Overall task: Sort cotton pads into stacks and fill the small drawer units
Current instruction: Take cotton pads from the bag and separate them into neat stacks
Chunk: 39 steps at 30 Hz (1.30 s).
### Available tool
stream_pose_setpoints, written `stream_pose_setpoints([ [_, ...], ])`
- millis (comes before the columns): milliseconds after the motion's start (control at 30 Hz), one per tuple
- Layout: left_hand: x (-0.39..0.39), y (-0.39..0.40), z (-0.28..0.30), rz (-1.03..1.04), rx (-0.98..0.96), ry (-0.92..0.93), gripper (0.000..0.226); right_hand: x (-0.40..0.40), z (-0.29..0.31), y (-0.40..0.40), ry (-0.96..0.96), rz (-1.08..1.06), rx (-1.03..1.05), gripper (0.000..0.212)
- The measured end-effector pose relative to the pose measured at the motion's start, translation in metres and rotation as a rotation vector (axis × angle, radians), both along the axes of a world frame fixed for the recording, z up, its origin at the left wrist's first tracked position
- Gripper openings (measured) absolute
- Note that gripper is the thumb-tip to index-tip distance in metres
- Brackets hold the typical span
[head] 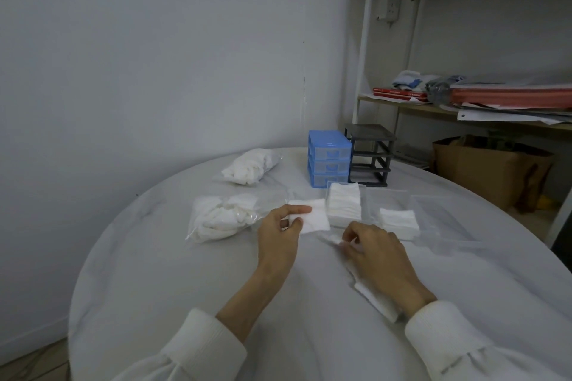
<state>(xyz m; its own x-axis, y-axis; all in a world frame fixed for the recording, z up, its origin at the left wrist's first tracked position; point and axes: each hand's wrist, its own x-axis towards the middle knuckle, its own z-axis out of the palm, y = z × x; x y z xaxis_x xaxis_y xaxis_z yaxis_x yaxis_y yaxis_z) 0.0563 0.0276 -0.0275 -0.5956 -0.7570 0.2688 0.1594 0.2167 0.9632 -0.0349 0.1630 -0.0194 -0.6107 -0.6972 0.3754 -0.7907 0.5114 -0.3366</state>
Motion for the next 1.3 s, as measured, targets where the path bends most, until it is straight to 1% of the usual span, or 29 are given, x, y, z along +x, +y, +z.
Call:
stream_pose_setpoints([
  [33,0.000,0.000,0.000,0.001,0.001,0.003,0.032,-0.001,0.001,0.000,-0.037,0.021,-0.062,0.002],
  [133,0.001,0.001,0.001,0.008,-0.003,0.005,0.034,-0.002,0.005,0.001,-0.254,0.124,-0.361,0.017],
  [167,0.001,0.001,0.001,0.004,0.001,0.005,0.035,-0.001,0.007,0.001,-0.306,0.153,-0.449,0.019],
  [233,0.002,0.002,0.002,-0.010,0.010,0.008,0.037,0.002,0.011,0.002,-0.385,0.174,-0.561,0.020],
  [400,0.004,0.006,0.006,-0.048,-0.010,0.012,0.038,0.005,0.014,-0.001,-0.608,0.220,-0.661,0.021],
  [500,0.004,0.010,0.007,-0.103,-0.033,0.017,0.036,0.007,0.014,-0.002,-0.729,0.258,-0.673,0.028],
  [600,0.005,0.014,0.009,-0.168,-0.068,0.028,0.032,0.007,0.014,-0.002,-0.721,0.257,-0.668,0.031],
  [733,0.007,0.017,0.013,-0.233,-0.068,0.062,0.037,0.006,0.014,-0.002,-0.710,0.256,-0.684,0.032],
  [867,0.007,0.019,0.014,-0.270,0.053,0.090,0.036,0.003,0.012,-0.003,-0.688,0.222,-0.709,0.035],
  [1133,0.008,0.022,0.019,-0.321,0.188,0.116,0.026,0.004,0.015,-0.002,-0.657,0.191,-0.701,0.041],
  [1233,0.005,0.023,0.017,-0.314,0.130,0.087,0.035,0.004,0.015,-0.001,-0.632,0.190,-0.705,0.042],
  [1300,0.004,0.024,0.015,-0.305,0.106,0.078,0.037,0.003,0.013,0.000,-0.615,0.178,-0.700,0.044],
])
